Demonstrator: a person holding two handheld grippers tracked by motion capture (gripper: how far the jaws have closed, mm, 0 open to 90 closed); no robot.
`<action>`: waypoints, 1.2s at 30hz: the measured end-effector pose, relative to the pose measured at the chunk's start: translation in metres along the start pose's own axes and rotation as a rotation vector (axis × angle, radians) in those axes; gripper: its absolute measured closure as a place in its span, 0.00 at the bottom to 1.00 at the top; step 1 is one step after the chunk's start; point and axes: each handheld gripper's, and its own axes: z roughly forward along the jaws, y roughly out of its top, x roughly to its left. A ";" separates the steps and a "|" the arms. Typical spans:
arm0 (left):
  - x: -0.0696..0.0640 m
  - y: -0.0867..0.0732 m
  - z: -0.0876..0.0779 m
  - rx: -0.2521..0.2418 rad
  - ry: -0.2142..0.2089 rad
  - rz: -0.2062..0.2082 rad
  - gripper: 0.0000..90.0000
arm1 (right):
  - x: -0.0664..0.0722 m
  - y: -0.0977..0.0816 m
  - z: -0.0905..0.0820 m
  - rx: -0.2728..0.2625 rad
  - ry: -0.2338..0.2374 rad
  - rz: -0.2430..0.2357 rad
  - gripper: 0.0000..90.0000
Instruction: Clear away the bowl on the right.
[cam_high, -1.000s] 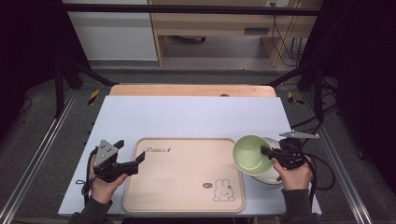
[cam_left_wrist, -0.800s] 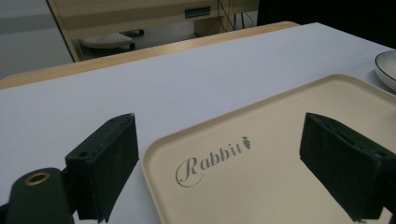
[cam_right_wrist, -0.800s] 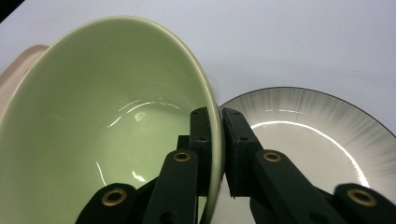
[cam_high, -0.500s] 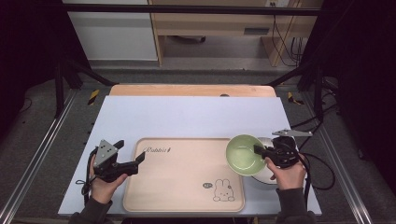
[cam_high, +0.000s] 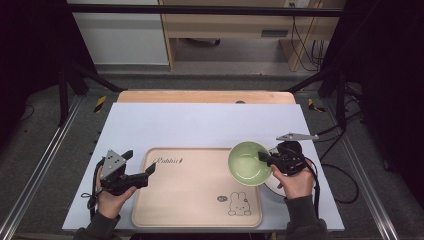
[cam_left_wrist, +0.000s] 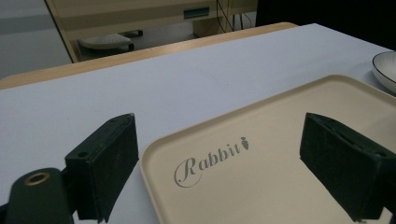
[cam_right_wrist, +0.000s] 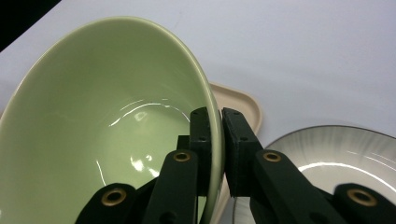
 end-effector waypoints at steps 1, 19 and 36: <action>0.000 0.000 0.000 -0.001 -0.002 0.001 0.12 | 0.002 0.001 0.002 0.000 0.005 -0.001 0.93; 0.001 0.001 -0.002 -0.006 -0.004 -0.002 0.12 | 0.026 0.013 0.023 0.021 0.058 -0.051 0.92; 0.001 0.001 -0.002 -0.010 -0.003 -0.006 0.12 | 0.042 0.018 0.038 0.040 0.084 -0.084 0.92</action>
